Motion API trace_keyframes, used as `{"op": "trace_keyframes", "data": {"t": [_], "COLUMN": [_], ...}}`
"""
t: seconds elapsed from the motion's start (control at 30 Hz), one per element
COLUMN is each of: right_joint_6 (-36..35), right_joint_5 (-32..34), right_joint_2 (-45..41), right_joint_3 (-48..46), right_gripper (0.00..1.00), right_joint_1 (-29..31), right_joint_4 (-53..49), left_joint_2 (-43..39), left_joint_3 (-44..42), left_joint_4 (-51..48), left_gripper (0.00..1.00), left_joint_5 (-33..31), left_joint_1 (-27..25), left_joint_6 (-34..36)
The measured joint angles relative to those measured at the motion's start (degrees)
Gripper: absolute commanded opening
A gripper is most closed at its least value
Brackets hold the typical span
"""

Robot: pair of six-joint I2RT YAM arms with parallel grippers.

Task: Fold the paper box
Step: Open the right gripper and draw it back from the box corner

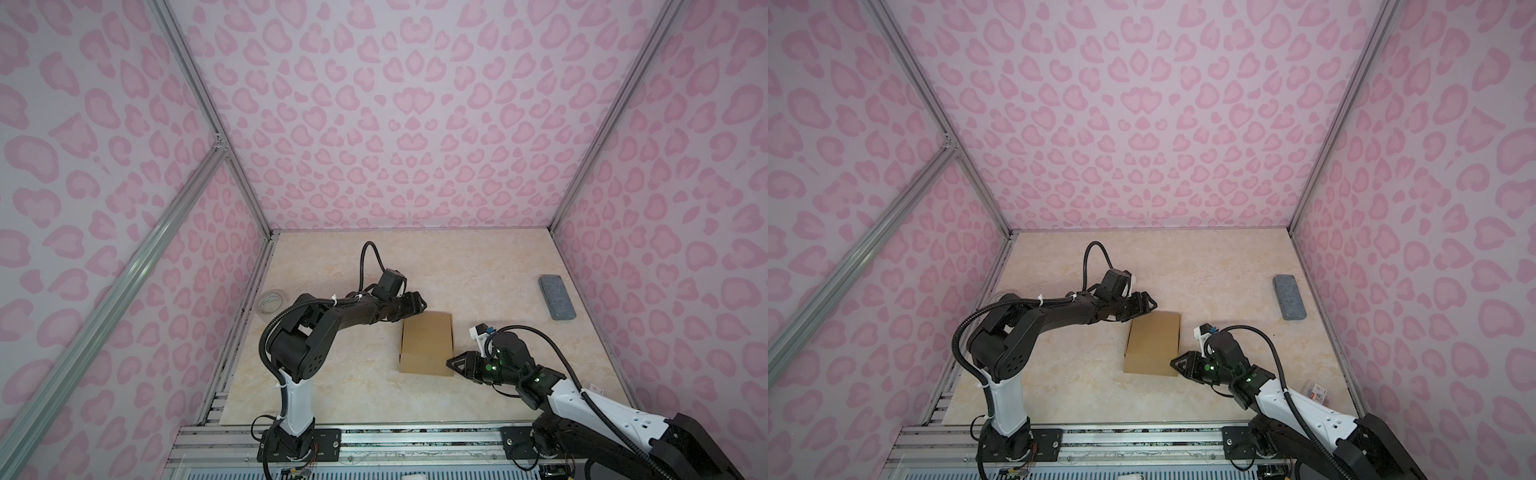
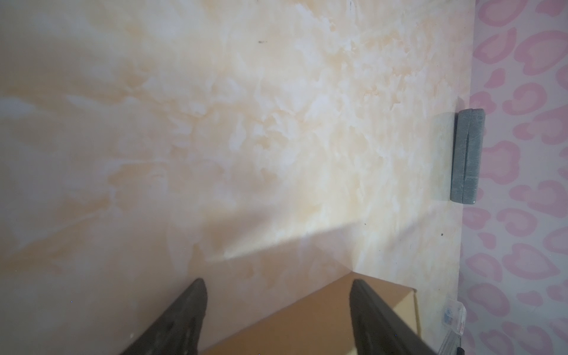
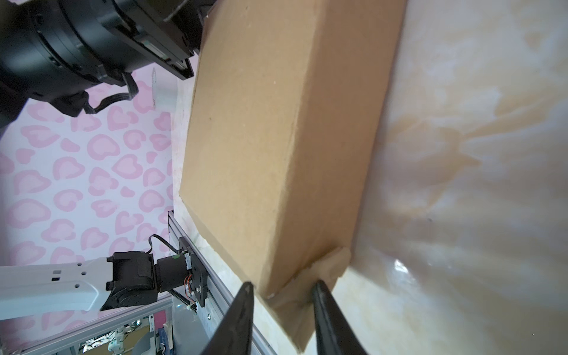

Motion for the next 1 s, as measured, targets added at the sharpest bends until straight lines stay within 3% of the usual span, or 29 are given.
{"op": "trace_keyframes", "data": {"t": [0.23,0.73,1.0], "right_joint_6": [-0.6,-4.5,4.0], "right_joint_5": [-0.3,6.0,10.9], "right_joint_2": [-2.3,-8.7,-19.1], "right_joint_3": [1.7,3.7,0.5], "right_gripper": [0.36,0.46,0.54], "right_joint_1": [-0.8,-0.9,9.0], "right_joint_4": [-3.6,-17.9,-22.6], "left_joint_2": [0.0,0.0,-0.1], "left_joint_3": [0.0,0.0,-1.0], "left_joint_4": [0.0,0.0,1.0], "left_gripper": [0.78,0.78,0.78], "left_joint_5": [-0.3,-1.0,4.2], "left_joint_1": [-0.1,-0.3,-0.5], "left_joint_6": [0.3,-0.6,-4.8]}}
